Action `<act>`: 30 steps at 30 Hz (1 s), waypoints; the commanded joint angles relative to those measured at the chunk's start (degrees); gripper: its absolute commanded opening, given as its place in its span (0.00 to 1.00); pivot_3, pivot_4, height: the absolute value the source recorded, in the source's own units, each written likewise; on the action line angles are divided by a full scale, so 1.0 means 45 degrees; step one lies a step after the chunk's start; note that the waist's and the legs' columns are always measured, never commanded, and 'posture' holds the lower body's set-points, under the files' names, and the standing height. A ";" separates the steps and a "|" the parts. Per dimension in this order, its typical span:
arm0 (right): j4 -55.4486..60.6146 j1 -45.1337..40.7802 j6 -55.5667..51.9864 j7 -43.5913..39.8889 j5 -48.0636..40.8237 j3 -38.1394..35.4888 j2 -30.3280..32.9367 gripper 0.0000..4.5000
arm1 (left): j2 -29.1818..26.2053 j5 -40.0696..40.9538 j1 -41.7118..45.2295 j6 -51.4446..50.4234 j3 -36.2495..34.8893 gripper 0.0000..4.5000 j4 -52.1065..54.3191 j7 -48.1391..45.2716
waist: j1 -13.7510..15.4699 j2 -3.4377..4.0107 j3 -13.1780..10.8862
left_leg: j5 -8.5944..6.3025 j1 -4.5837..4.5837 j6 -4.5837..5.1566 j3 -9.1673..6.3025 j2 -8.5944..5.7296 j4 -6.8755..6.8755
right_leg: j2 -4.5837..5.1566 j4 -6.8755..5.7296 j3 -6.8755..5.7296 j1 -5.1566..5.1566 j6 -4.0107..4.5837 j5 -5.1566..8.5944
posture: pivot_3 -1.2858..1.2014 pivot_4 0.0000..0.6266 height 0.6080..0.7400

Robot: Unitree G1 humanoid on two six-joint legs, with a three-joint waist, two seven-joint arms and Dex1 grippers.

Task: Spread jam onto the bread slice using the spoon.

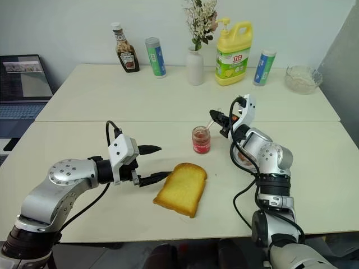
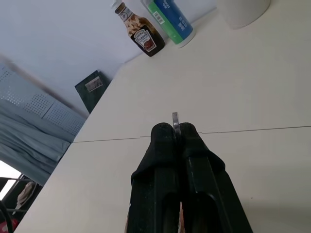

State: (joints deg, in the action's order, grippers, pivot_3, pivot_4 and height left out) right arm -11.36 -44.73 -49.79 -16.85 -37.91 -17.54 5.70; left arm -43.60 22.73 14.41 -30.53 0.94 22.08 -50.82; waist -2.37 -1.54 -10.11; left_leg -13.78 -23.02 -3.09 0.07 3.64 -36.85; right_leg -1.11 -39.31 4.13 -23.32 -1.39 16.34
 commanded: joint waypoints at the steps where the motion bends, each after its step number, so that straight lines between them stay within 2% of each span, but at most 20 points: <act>1: 0.0670 -0.0505 -0.0065 0.0307 -0.0697 -0.0481 0.0048 0.01 | 0.0014 -0.0060 0.0250 0.0292 -0.0038 1.00 0.0102 -0.0074 | 0.0000 0.0000 0.0000 | 0.0000 -0.0002 0.0000 0.0000 0.0000 0.0000 | 0.0000 0.0002 0.0000 0.0000 0.0000 0.0000 | 0.52 0.24 1.00; 14: 0.0728 -0.0577 -0.0812 0.1496 -0.2215 -0.1461 0.0056 0.01 | 0.0276 0.0270 0.0382 0.0157 -0.0265 1.00 0.0091 -0.0026 | 0.0005 0.0000 0.0000 | -0.0001 -0.0011 0.0001 0.0001 0.0000 0.0010 | 0.0002 0.0033 -0.0001 0.0000 0.0000 0.0000 | 0.52 0.24 1.00; 30: 0.0877 -0.0409 -0.1199 0.3891 -0.5110 -0.3029 -0.0472 0.01 | 0.0905 0.1117 0.0974 -0.0051 -0.0559 1.00 -0.0211 0.0100 | -0.0007 0.0002 -0.0001 | -0.0001 -0.0021 0.0002 0.0000 0.0001 0.0014 | 0.0001 0.0050 -0.0002 0.0000 -0.0001 -0.0001 | 0.52 0.24 1.00</act>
State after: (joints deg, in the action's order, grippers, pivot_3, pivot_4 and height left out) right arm -9.82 -45.58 -55.64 0.33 -58.73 -30.49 3.64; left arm -39.92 26.87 17.89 -30.98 -0.29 20.96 -50.62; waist -2.40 -1.53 -10.12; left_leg -13.78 -23.11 -3.08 0.07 3.64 -36.79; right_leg -1.10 -39.08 4.12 -23.33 -1.40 16.33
